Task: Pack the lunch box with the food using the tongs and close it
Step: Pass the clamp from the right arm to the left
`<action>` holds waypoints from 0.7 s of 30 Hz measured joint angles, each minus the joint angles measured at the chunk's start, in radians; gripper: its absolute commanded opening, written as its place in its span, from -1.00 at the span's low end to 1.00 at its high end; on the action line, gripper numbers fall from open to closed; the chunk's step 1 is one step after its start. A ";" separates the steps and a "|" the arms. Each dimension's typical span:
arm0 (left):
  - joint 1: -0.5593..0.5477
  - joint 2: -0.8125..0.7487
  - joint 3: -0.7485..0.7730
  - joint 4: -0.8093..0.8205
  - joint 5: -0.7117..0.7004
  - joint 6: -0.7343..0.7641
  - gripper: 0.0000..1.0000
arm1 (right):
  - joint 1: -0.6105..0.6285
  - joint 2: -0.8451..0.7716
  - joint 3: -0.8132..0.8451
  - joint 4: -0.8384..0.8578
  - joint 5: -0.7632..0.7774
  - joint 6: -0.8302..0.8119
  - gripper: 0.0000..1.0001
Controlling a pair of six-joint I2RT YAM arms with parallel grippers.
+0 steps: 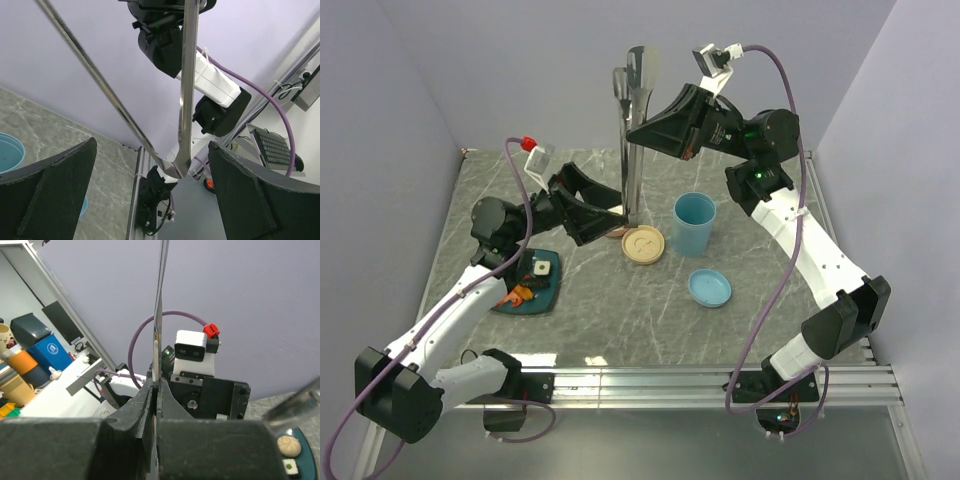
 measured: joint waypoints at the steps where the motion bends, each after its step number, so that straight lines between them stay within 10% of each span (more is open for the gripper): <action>1: -0.007 0.000 0.000 0.001 0.000 0.000 0.99 | 0.002 0.000 0.000 0.000 0.003 -0.002 -1.00; 21: -0.024 0.072 0.114 -0.013 -0.061 -0.011 0.32 | 0.068 0.027 -0.016 -0.068 0.121 -0.075 -1.00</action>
